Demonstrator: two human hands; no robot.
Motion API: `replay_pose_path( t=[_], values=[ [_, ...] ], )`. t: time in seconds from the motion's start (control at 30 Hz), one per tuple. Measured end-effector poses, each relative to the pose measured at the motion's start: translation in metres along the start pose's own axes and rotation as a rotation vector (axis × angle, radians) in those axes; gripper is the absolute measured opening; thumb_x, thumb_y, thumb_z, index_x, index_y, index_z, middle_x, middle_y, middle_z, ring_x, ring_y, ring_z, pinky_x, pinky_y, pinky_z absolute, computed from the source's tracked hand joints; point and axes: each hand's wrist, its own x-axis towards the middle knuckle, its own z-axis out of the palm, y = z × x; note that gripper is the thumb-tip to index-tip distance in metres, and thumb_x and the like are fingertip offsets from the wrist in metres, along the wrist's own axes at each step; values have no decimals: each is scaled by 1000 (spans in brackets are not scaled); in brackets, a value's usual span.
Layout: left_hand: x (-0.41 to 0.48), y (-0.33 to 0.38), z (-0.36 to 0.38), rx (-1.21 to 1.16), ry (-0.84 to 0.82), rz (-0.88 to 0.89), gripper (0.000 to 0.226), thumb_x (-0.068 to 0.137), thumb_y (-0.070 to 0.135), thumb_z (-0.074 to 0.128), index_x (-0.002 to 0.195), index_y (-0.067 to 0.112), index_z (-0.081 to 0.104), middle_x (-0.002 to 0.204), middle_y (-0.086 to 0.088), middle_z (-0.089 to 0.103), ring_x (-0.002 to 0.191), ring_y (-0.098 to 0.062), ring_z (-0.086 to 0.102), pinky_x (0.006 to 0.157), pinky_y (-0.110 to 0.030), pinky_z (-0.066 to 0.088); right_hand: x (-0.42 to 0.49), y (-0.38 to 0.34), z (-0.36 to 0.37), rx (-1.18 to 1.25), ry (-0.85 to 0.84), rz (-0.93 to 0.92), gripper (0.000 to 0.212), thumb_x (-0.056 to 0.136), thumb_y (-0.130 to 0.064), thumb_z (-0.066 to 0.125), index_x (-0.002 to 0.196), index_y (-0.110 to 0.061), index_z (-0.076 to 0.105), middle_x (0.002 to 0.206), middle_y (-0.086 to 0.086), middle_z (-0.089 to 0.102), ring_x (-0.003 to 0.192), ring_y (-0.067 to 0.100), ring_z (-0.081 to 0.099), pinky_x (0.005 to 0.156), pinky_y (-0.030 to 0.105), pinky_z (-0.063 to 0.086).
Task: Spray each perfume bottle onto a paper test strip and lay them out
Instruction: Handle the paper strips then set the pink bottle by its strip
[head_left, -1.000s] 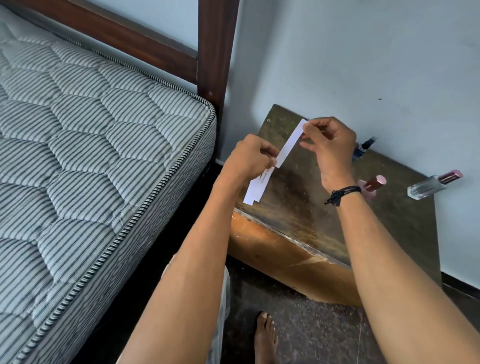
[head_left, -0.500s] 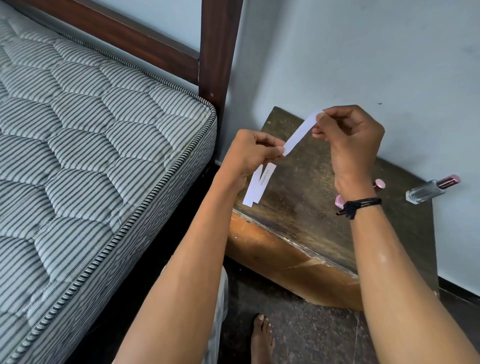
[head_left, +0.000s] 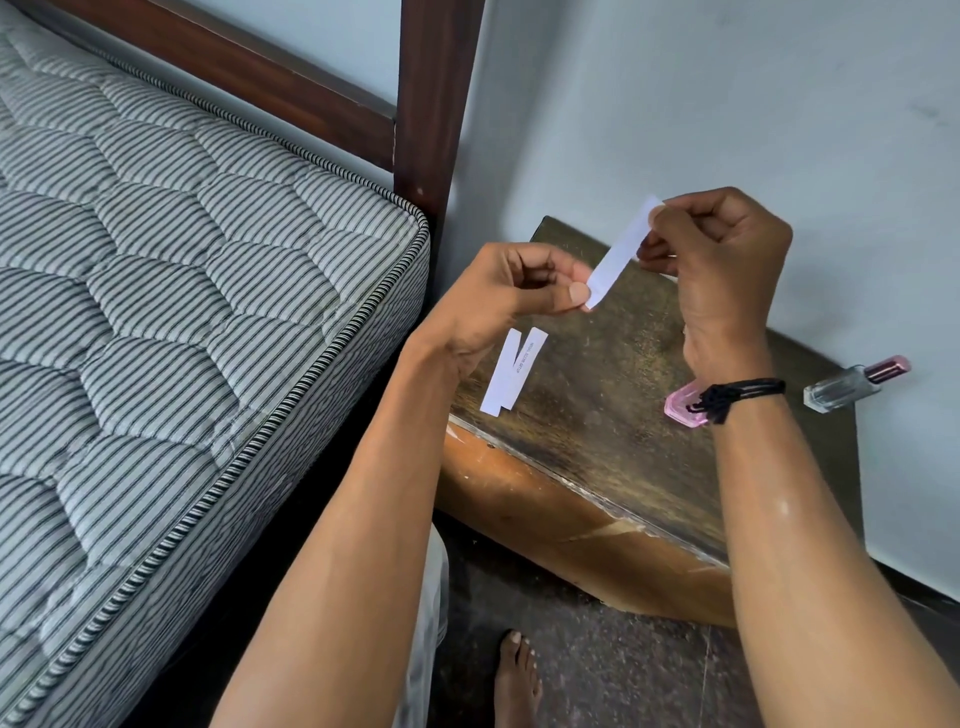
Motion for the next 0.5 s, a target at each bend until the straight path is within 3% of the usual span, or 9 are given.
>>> replay_pose_path(
  t=[0.2, 0.5],
  values=[
    [5, -6, -3, 110, 108, -107, 14, 86, -3, 72, 99, -4, 71, 86, -15, 72, 78, -17, 70, 76, -24, 56, -6, -6, -2, 18, 19, -42, 4, 84, -2, 69, 87, -3, 72, 66, 5, 71, 61, 22, 69, 62, 33, 59],
    [4, -7, 3, 99, 96, -92, 10, 84, -4, 73, 93, 1, 71, 76, -6, 71, 75, -16, 70, 75, -24, 55, -11, -10, 5, -32, -31, -106, 9, 84, -4, 71, 81, -12, 70, 70, 13, 71, 59, 23, 69, 63, 37, 60]
  ],
)
